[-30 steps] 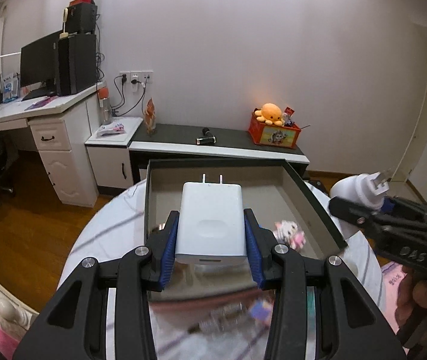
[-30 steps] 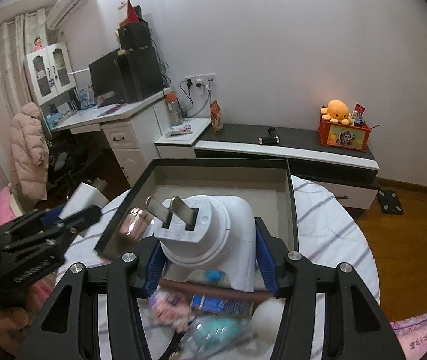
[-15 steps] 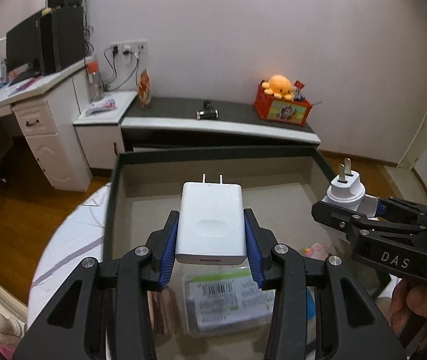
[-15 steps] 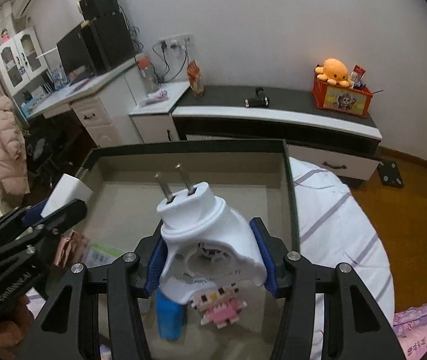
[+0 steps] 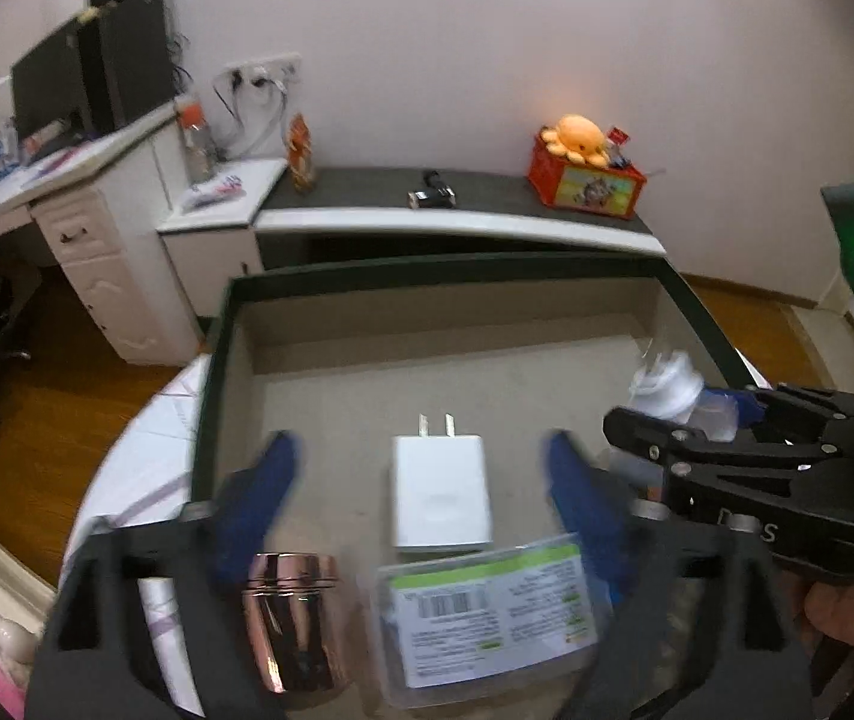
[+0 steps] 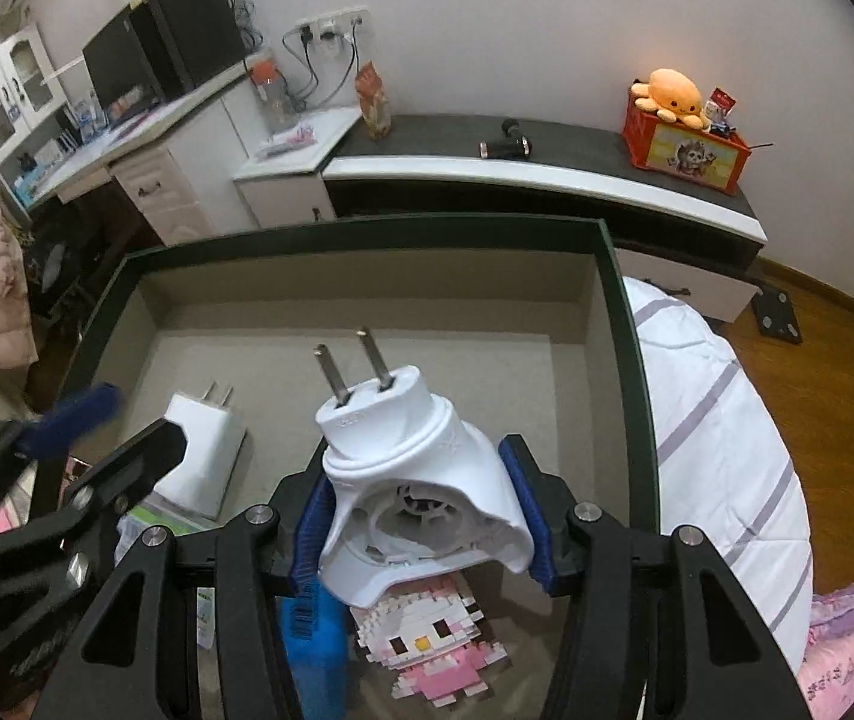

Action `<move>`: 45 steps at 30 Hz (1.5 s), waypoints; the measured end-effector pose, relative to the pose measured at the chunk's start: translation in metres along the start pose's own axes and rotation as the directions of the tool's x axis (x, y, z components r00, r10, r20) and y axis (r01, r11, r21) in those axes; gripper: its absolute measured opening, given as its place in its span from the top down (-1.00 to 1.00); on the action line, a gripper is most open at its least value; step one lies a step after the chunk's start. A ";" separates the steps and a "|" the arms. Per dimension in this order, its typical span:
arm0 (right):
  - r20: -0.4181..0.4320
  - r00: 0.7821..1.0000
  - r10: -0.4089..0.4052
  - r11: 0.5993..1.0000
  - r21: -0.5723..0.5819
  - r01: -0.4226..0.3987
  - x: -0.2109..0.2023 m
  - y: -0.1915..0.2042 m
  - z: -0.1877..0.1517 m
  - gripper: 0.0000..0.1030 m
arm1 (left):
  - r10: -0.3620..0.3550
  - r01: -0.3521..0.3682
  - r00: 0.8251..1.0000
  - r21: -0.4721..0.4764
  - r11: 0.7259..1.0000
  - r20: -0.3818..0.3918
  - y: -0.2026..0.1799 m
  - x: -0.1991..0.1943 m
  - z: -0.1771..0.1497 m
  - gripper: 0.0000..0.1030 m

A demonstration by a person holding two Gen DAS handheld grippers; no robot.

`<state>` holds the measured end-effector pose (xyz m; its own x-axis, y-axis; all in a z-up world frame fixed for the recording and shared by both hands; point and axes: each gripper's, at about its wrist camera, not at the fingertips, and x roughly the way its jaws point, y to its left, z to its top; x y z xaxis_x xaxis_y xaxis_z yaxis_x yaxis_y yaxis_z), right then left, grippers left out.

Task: Organize rigid objects
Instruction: 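Lower the charger and plug adapter into the tray and open both tools, then withdraw both tools from the tray toward the remaining items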

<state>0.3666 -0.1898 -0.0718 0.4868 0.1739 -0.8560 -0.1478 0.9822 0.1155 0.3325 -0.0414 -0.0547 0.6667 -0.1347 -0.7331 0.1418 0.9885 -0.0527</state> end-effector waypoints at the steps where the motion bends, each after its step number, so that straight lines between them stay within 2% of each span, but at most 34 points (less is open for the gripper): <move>1: 0.000 1.000 0.005 1.000 0.002 -0.005 -0.001 0.001 0.001 -0.33 | 0.005 -0.005 1.000 -0.003 1.000 0.009 0.002 -0.003 -0.001 -0.87; 3: 0.014 1.000 -0.014 1.000 0.004 0.014 -0.006 0.001 -0.001 -0.61 | 0.001 -0.001 1.000 -0.015 1.000 0.019 0.006 -0.012 -0.003 -0.91; 6: 0.040 0.999 -0.001 1.000 0.018 0.000 -0.020 0.000 -0.006 -0.66 | 0.012 -0.011 0.999 -0.028 1.000 0.048 0.013 -0.029 -0.010 -0.98; 9: 0.110 0.993 0.053 0.997 0.044 -0.058 -0.042 -0.002 -0.015 -0.68 | 0.028 -0.025 0.996 -0.041 0.999 0.081 0.019 -0.052 -0.022 -0.99; 11: 0.159 0.984 0.079 0.994 0.060 -0.090 -0.061 -0.003 -0.028 -0.77 | 0.021 -0.015 0.994 -0.058 0.998 0.111 0.022 -0.070 -0.032 -0.99; 12: 0.179 0.981 0.075 0.994 0.066 -0.088 -0.071 -0.002 -0.035 -0.99 | 0.019 -0.011 0.992 -0.065 0.998 0.121 0.024 -0.076 -0.037 -0.99; 19: 0.308 0.948 0.078 0.995 0.031 -0.092 -0.136 0.010 -0.095 -1.00 | 0.004 0.010 0.983 -0.078 0.997 0.185 0.021 -0.127 -0.068 -0.99; 30: 0.411 0.911 0.041 0.998 0.033 -0.060 -0.199 0.015 -0.181 -1.00 | 0.013 0.001 0.979 -0.069 0.998 0.204 0.006 -0.181 -0.118 -1.00; 34: 0.428 0.904 0.020 0.998 0.049 -0.046 -0.207 0.016 -0.209 -1.00 | 0.017 0.000 0.978 -0.084 0.996 0.208 0.007 -0.197 -0.140 -1.00; 38: 0.420 0.907 0.031 0.995 0.077 -0.070 -0.209 0.014 -0.237 -1.00 | 0.015 0.003 0.979 -0.089 0.996 0.203 0.005 -0.206 -0.158 -1.00; 41: 0.423 0.906 0.009 0.994 0.092 -0.053 -0.212 0.015 -0.258 -1.00 | 0.013 0.008 0.978 -0.102 0.995 0.207 0.002 -0.214 -0.171 -1.00; 45: 0.418 0.908 0.011 0.993 0.103 -0.059 -0.213 0.018 -0.276 -1.00 | 0.004 0.011 0.977 -0.071 0.997 0.214 -0.010 -0.226 -0.187 -1.00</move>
<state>0.0227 -0.2287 -0.0270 0.8004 0.1980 -0.5658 -0.0869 0.9722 0.2173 0.0438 -0.0082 -0.0153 0.8083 -0.1422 -0.5714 0.0969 0.9893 -0.1090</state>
